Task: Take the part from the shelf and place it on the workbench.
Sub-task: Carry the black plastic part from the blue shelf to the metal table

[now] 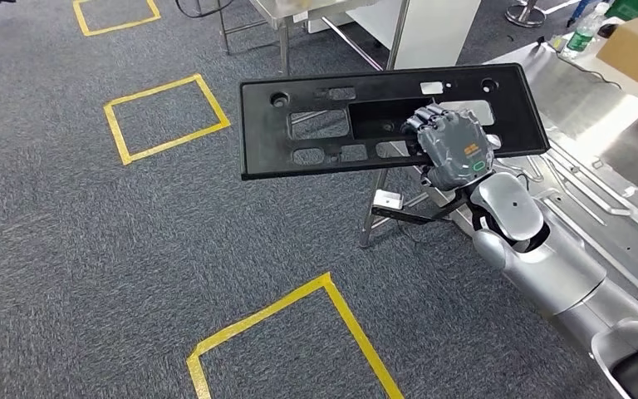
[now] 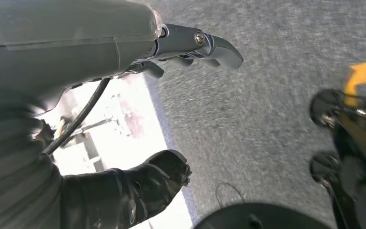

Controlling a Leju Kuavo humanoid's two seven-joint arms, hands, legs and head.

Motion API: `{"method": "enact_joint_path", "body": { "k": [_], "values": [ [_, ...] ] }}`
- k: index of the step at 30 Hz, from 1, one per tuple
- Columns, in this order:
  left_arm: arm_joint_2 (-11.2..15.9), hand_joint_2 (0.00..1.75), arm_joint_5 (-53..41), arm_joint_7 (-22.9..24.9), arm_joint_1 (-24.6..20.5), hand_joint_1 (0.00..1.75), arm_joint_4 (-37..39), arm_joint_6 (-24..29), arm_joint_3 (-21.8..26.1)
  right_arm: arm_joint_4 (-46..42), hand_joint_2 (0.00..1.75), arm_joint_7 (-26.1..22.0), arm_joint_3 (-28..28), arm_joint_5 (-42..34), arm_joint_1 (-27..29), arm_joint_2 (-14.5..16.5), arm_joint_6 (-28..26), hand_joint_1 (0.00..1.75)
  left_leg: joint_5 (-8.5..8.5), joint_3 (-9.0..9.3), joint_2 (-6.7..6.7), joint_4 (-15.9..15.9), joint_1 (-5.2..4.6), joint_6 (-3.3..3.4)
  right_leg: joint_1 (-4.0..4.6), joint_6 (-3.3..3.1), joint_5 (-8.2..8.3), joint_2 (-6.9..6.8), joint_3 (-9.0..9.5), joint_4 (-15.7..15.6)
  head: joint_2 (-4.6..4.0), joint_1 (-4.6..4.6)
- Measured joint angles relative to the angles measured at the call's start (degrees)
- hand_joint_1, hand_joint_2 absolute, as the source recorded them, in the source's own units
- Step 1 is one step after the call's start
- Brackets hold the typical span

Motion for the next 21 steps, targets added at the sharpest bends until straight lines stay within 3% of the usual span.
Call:
{"method": "enact_joint_path", "body": {
  "k": [2, 3, 4, 6, 8, 9, 10, 12, 14, 15, 17, 19, 21],
  "values": [
    [0.0, 1.75, 0.0, 0.0, -0.1, 0.0, 0.0, 0.0, 0.0, 0.0, 1.75, 0.0, -0.3, 0.0, 0.4, -0.5, 0.0, 1.75, 0.18, 0.45, 0.91, -0.8, -0.02, 0.22, -0.27, 0.72, 0.25, 0.98, -0.15, -0.3, 0.0, 0.0],
    [-0.1, 1.75, 0.0, 0.0, -0.2, 0.0, 0.0, 0.0, 0.0, 0.0, 1.75, -0.1, -0.4, 0.0, 0.6, -0.8, -0.1, 1.75, 0.43, 0.79, 1.52, -1.4, 0.08, 0.46, -0.24, 1.02, 0.1, 0.47, -0.24, -0.2, 0.0, 0.03],
    [-0.1, 1.75, 0.0, 0.0, -0.2, 0.0, 0.0, 0.0, 0.0, 0.0, 1.75, -0.1, -0.6, 0.0, 0.7, -1.1, -0.1, 1.75, 0.71, 1.16, 2.13, -2.1, 0.18, 0.77, -0.17, 1.32, -0.56, -0.73, -0.6, 0.7, 0.0, 0.08],
    [-0.2, 1.75, 0.0, 0.0, -0.2, 0.0, 0.0, 0.0, 0.0, 0.1, 1.75, -0.1, -0.8, 0.0, 0.7, -1.4, -0.2, 1.75, 1.0, 1.68, 3.4, -2.9, 0.23, 1.16, -0.22, 1.94, -3.44, -3.9, -2.85, 5.6, 0.0, 0.16],
    [-0.2, 1.75, 0.0, 0.0, -0.1, 0.0, 0.0, -0.1, 0.0, 0.1, 1.75, 0.0, -1.0, 0.0, 0.9, -1.5, -0.2, 1.75, 0.85, 1.77, 4.66, -2.9, 0.21, 1.17, -0.63, 2.6, -6.11, -5.11, -5.96, 12.0, 0.0, 0.18],
    [-0.2, 1.75, 0.0, 0.0, -0.1, 0.0, 0.0, -0.3, 0.0, 0.1, 1.75, 0.0, -1.0, 0.0, 1.1, -1.5, -0.2, 1.75, 0.71, 1.79, 5.3, -2.8, 0.24, 1.08, -0.86, 2.89, -6.16, -5.32, -6.65, 13.4, 0.0, 0.17],
    [-0.2, 1.75, 0.1, 0.0, -0.1, 0.0, 0.0, -0.5, 0.0, 0.1, 1.75, 0.0, -1.0, 0.0, 1.2, -1.5, -0.2, 1.75, 0.54, 1.82, 5.92, -2.7, 0.3, 0.95, -1.08, 3.15, -5.16, -5.53, -6.24, 12.6, 0.0, 0.18],
    [-0.4, 1.75, 0.2, 0.1, -0.1, 0.0, 0.0, -0.9, 0.0, 0.1, 1.75, 0.0, -1.4, 0.0, 1.3, -1.5, -0.2, 1.75, -0.02, 1.92, 7.04, -2.1, 0.43, 0.45, -1.28, 3.56, -1.75, -6.91, -2.8, 6.0, 0.0, 0.18],
    [-0.5, 1.75, 0.2, 0.1, -0.2, 0.0, 0.0, -1.1, 0.0, 0.1, 1.75, 0.0, -1.7, 0.0, 1.2, -1.5, -0.1, 1.75, -0.67, 1.97, 7.91, -1.5, 0.27, -0.32, -0.89, 3.15, -0.05, -8.37, -0.06, 0.7, 0.0, 0.17],
    [-0.5, 1.75, 0.2, 0.2, -0.2, 0.0, 0.0, -1.1, 0.0, 0.2, 1.75, 0.0, -1.8, 0.0, 1.3, -1.6, -0.1, 1.75, -0.91, 2.05, 8.29, -1.4, 0.14, -0.7, -0.64, 2.71, -0.15, -8.58, 0.26, -0.1, 0.01, 0.16],
    [-0.5, 1.75, 0.2, 0.2, -0.3, 0.0, 0.0, -1.1, 0.0, 0.2, 1.75, -0.1, -2.1, 0.0, 1.4, -1.7, 0.1, 1.75, -1.24, 2.38, 9.13, -1.4, 0.06, -1.32, -0.45, 1.7, -0.27, -7.43, 0.13, 0.0, 0.01, 0.14],
    [-0.5, 1.75, 0.2, 0.3, -0.4, 0.0, 0.0, -1.1, 0.0, 0.2, 1.75, -0.2, -2.3, 0.0, 1.4, -1.9, 0.2, 1.75, -2.34, 2.24, 8.34, -0.3, 0.26, -1.9, -0.59, 0.99, -0.27, -6.48, 0.28, -0.1, 0.0, 0.14],
    [-0.5, 1.75, 0.2, 0.3, -0.4, 0.0, 0.0, -1.2, 0.0, 0.2, 1.75, -0.3, -2.4, 0.0, 1.2, -2.0, 0.4, 1.75, -5.2, 0.0, 6.12, 4.6, 0.43, -2.13, -0.64, 0.39, -0.26, -5.68, 0.47, -0.3, 0.0, 0.13]
  ]
}}
